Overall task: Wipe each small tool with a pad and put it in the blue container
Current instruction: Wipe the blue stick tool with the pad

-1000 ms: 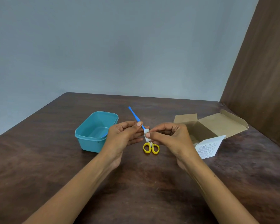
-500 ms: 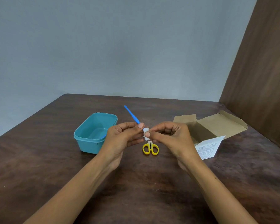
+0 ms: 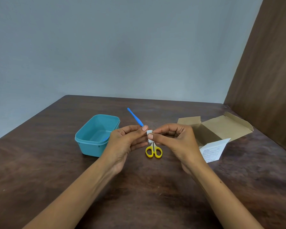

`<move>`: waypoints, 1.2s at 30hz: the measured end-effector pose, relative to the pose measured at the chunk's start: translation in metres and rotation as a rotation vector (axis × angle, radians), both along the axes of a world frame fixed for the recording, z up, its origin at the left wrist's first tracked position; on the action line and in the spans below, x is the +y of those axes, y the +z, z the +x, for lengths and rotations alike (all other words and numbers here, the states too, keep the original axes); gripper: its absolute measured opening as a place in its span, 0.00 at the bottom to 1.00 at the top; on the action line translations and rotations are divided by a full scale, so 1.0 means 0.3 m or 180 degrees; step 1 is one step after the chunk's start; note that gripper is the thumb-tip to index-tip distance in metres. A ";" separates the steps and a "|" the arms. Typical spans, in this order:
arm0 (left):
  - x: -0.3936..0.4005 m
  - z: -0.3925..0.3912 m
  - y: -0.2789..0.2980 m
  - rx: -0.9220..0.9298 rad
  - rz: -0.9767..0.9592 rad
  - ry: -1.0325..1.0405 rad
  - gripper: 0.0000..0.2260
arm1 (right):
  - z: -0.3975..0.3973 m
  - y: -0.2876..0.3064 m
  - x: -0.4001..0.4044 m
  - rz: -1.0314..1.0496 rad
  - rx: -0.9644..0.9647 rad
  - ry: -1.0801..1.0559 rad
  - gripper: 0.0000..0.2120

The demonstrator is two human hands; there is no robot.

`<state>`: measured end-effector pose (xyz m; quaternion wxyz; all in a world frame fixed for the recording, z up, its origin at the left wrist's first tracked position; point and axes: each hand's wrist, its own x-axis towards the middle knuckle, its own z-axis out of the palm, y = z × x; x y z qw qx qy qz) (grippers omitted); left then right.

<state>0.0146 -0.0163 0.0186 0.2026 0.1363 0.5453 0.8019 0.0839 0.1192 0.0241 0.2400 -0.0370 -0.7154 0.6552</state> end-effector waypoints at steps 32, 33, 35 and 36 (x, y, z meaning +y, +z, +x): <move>-0.015 -0.016 0.011 0.0206 0.0009 0.0040 0.07 | 0.002 0.015 0.041 0.0023 -0.0012 0.0136 0.04; -0.015 -0.016 0.009 0.0227 -0.0005 0.0062 0.06 | 0.002 0.013 0.039 0.0105 -0.0045 0.0165 0.04; -0.013 -0.013 0.007 0.0274 -0.0035 0.0114 0.06 | 0.001 0.009 0.034 0.0255 -0.0049 0.0162 0.05; -0.012 -0.011 0.007 0.0293 -0.0036 0.0144 0.06 | 0.000 0.008 0.031 0.0329 -0.0019 0.0135 0.06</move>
